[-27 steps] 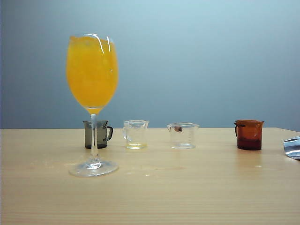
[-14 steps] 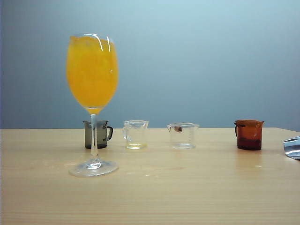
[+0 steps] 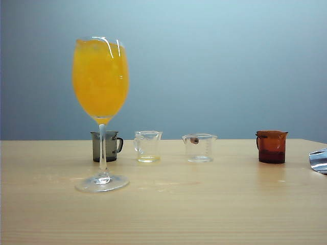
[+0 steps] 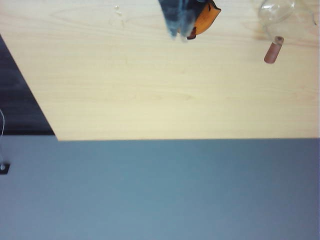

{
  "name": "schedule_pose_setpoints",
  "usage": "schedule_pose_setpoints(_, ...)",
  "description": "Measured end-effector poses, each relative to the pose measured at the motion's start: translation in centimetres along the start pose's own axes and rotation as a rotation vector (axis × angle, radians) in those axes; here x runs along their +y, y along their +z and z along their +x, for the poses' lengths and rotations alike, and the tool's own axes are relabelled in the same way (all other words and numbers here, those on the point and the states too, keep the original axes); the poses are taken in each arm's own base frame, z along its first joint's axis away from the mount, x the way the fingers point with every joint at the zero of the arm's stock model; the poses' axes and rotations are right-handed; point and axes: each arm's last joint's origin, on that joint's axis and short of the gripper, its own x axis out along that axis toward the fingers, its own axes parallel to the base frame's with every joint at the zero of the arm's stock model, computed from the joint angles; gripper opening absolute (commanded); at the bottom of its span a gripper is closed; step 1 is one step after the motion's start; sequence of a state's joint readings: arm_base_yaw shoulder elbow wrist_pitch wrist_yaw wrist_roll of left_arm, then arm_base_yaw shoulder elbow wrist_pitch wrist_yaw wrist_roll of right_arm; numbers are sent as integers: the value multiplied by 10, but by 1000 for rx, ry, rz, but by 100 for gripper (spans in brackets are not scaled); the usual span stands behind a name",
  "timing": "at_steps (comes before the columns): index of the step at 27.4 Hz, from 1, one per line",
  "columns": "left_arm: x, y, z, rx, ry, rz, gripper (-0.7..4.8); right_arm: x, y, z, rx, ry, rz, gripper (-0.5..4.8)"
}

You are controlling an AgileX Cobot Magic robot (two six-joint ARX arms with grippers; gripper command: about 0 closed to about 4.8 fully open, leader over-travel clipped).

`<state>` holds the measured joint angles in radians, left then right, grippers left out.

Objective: Pick up the fourth measuring cup from the left, pour the grenadine inside into the goblet, and finally put the measuring cup back in its original place.

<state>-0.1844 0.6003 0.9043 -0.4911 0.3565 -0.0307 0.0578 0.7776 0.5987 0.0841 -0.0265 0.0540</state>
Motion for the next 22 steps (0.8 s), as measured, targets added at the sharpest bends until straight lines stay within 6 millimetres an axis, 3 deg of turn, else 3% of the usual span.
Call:
schedule_pose_setpoints(6, -20, -4, -1, 97, -151, 47, -5, -1, -15, 20, 92, -5, 2, -6)
schedule_pose_setpoints(11, -28, -11, 0, 157, -122, 78, -5, -2, -29, 31, 104, -5, 2, -6)
schedule_pose_setpoints(19, -34, -13, 3, 181, -122, 98, -5, -2, -98, 31, 152, 129, 13, -6)
schedule_pose_setpoints(22, -34, -13, 3, 181, -121, 98, -5, -1, -109, 36, 182, 175, 20, 6)
